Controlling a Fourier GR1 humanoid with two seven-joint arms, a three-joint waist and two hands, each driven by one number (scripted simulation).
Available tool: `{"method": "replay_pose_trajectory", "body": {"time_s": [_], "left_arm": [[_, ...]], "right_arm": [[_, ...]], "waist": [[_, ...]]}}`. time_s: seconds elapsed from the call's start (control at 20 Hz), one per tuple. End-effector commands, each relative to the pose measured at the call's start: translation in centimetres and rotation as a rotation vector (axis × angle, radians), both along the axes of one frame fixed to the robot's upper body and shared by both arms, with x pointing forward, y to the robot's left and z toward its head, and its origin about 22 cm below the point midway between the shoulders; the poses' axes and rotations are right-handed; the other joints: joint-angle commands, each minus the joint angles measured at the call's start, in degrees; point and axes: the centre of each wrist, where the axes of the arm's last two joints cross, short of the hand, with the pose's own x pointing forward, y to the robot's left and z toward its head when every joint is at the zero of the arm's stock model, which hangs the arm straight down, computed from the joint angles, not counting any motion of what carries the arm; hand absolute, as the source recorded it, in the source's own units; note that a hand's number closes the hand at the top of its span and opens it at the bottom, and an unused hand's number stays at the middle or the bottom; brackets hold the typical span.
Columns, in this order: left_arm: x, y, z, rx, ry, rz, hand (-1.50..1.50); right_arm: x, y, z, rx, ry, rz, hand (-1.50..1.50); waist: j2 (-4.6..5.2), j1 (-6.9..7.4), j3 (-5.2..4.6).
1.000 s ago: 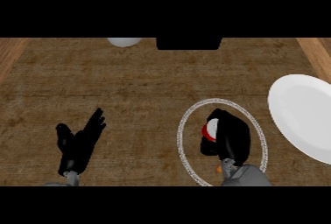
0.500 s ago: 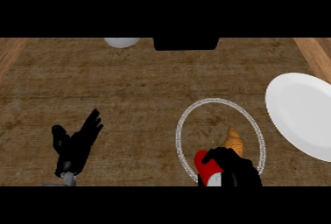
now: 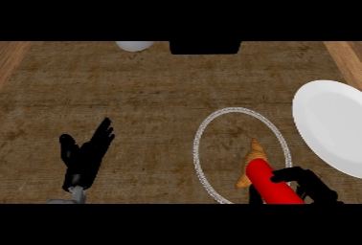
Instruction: Pick the can from the placemat and place it in the plate
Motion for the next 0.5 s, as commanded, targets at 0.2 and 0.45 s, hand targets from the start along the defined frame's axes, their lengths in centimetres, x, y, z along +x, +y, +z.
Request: {"method": "replay_pose_trajectory", "body": {"time_s": [0.2,0.45], "left_arm": [[0.0,-0.5,0.8,-0.008,0.006,-0.021,0.0],[-0.1,-1.8,0.3,0.003,-0.001,-0.022,0.0]], "right_arm": [[4.0,-7.9,-0.3,0.119,-0.125,-0.169,1.5],[7.0,-13.4,-1.5,0.063,-0.164,-0.272,1.5]], "waist": [[0.15,0.83,0.08],[0.23,1.01,0.11]]}}
